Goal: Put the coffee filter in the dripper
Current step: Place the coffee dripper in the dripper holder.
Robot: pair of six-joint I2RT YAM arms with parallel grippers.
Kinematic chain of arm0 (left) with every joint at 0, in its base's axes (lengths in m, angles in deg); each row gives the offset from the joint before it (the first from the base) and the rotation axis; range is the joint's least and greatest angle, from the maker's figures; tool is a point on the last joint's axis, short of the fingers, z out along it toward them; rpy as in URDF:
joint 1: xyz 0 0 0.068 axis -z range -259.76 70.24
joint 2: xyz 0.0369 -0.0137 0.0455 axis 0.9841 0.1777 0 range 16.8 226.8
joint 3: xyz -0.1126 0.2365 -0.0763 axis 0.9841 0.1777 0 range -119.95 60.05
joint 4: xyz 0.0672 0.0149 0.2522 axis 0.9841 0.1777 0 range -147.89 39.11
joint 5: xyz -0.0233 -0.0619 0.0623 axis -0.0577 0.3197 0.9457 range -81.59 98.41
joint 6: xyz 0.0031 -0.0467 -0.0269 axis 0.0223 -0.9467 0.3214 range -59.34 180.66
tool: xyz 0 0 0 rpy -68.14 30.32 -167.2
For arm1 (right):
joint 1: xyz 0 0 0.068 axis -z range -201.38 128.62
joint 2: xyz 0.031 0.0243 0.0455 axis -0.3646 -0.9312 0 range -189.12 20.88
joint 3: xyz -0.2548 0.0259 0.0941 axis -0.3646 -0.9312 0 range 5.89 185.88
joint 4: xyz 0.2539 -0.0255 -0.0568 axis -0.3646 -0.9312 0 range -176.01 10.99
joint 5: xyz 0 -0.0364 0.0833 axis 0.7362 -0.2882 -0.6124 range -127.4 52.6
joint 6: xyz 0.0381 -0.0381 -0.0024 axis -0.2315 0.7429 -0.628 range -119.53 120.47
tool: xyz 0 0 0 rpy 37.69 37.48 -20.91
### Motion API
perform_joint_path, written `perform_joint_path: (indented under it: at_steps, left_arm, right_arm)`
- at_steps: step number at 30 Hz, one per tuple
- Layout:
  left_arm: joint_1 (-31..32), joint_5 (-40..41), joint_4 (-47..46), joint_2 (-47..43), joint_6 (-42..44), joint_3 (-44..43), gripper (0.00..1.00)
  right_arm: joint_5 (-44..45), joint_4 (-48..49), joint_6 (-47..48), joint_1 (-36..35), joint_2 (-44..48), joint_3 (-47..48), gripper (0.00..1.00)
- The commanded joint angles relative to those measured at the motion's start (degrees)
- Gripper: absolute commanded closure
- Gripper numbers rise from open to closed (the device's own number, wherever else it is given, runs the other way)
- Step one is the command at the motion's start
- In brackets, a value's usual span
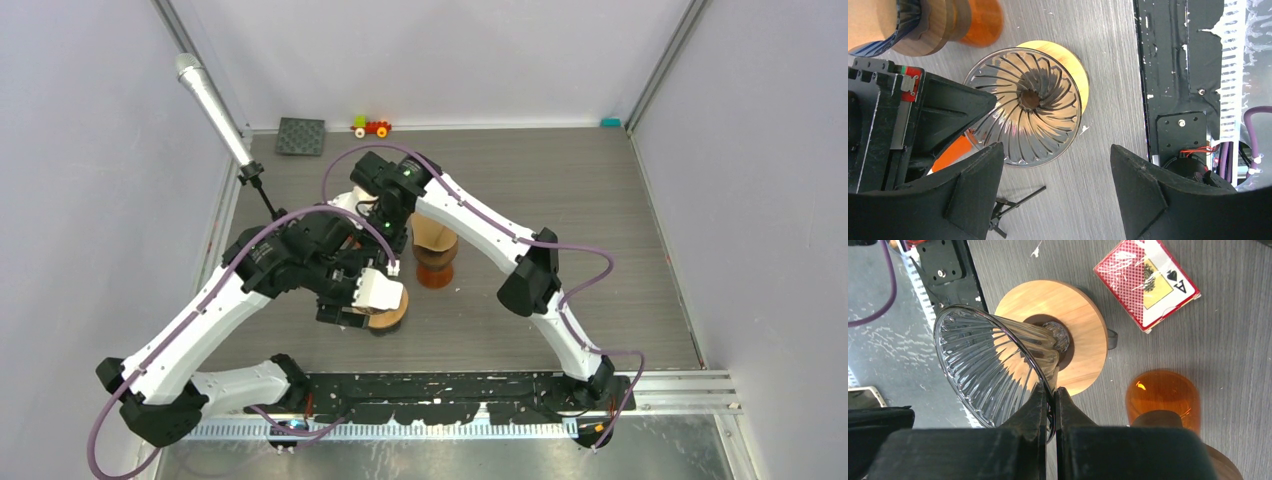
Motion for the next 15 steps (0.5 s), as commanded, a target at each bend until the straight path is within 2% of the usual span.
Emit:
perform_joint_path:
  at_steps: [1, 15]
  left_arm:
    - [1.39, 0.4, 0.8, 0.7, 1.15, -0.1, 0.21]
    - [3.57, 0.33, -0.18, 1.22, 0.88, 1.58, 0.24]
  right_arm:
    - [-0.59, -3.25, 2.22, -0.12, -0.09, 3.22, 1.0]
    - [-3.12, -4.11, 2.23, -0.21, -2.0, 3.57, 1.0]
